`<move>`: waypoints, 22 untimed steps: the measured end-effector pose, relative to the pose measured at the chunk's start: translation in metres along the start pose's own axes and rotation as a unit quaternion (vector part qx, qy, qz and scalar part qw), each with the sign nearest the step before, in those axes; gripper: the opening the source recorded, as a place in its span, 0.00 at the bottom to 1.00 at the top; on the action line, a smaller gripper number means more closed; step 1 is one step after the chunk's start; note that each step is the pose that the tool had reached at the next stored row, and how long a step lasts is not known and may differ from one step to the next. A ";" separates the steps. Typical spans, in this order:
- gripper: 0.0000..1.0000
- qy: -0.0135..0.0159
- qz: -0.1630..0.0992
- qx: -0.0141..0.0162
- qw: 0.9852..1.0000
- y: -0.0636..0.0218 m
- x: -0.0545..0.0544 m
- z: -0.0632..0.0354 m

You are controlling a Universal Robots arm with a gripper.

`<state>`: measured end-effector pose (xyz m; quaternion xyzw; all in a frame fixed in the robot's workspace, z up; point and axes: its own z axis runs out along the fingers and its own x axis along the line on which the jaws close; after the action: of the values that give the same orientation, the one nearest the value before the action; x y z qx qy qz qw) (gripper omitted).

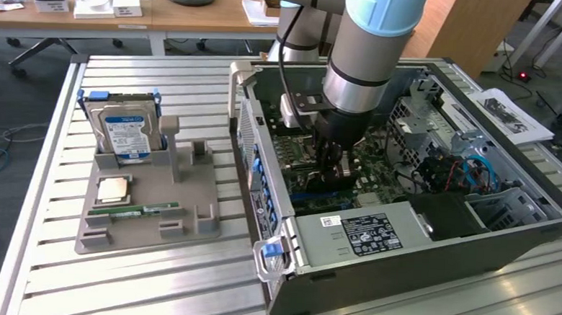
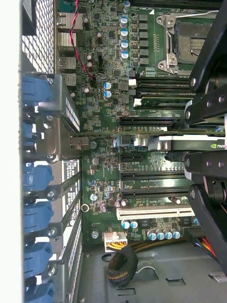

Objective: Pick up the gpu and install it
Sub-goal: 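Insert the gpu into the slot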

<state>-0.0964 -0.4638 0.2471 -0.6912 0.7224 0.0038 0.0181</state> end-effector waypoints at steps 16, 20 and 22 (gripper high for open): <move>0.26 0.000 0.000 0.000 1.000 -0.0001 0.000 -0.0020; 0.26 0.000 0.000 0.000 1.000 -0.0001 0.000 -0.0027; 0.26 0.000 0.000 0.000 1.000 -0.0001 0.000 -0.0028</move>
<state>-0.0963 -0.4637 0.2499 -0.6912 0.7224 0.0038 0.0182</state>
